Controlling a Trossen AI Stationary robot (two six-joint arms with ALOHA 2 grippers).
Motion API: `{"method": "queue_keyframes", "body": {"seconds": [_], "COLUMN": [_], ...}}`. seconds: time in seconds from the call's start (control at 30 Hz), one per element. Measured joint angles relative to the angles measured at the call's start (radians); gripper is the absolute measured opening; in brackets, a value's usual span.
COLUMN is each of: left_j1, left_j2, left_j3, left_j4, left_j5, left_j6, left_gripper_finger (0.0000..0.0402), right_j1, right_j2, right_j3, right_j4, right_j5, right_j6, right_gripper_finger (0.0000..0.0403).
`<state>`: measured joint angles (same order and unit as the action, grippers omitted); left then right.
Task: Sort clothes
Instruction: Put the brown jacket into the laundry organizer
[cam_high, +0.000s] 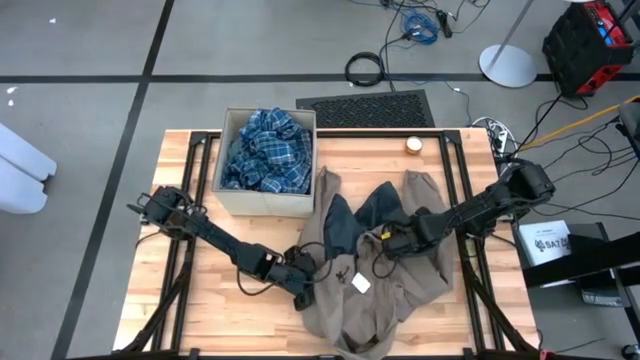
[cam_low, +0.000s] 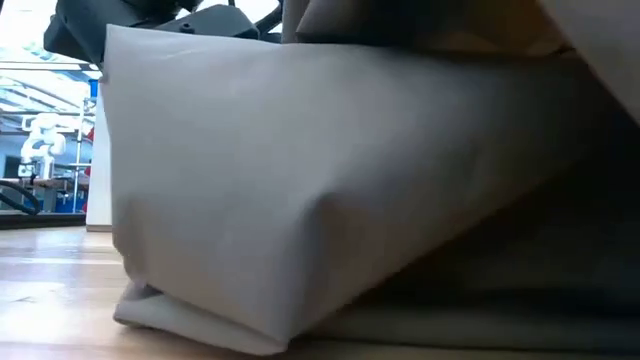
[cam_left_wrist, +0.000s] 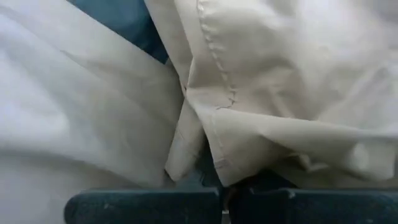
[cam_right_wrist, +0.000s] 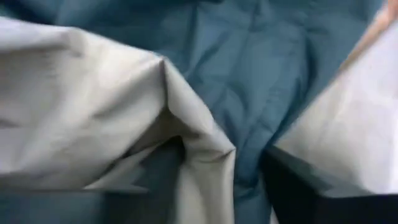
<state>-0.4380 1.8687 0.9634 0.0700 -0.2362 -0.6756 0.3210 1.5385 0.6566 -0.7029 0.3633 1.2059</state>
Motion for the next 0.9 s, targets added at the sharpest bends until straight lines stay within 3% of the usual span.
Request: {"method": "queue_keyframes", "body": {"seconds": [0.13,0.2,0.43,0.53,0.7,0.9], "left_j1": [0.001,0.001,-0.001,-0.001,0.008,0.024], "left_j2": [0.0,0.0,0.0,0.0,0.0,0.0], "left_j3": [0.0,0.0,0.0,0.0,0.0,0.0], "left_j4": [0.006,0.02,0.137,0.157,0.222,0.321], "left_j5": [-0.012,-0.017,0.0,0.001,0.001,0.001], "left_j6": [0.0,0.001,0.027,0.028,0.027,0.027], "left_gripper_finger": [0.0,0.0,0.0,0.0,0.0,0.0], "right_j1": [0.009,0.008,0.02,0.03,0.056,0.111], "right_j2": [-0.04,-0.059,-0.093,-0.083,-0.007,0.169], "right_j3": [0.023,0.045,0.28,0.414,0.577,0.651], "right_j4": [-0.026,-0.076,-0.454,-0.51,-0.456,-0.175], "right_j5": [-0.068,-0.092,-0.033,0.012,0.05,0.05], "right_j6": [-0.058,-0.087,-0.07,-0.067,-0.095,-0.176], "right_gripper_finger": [0.005,0.0018,0.0005,0.0005,0.0003,0.0002]}}
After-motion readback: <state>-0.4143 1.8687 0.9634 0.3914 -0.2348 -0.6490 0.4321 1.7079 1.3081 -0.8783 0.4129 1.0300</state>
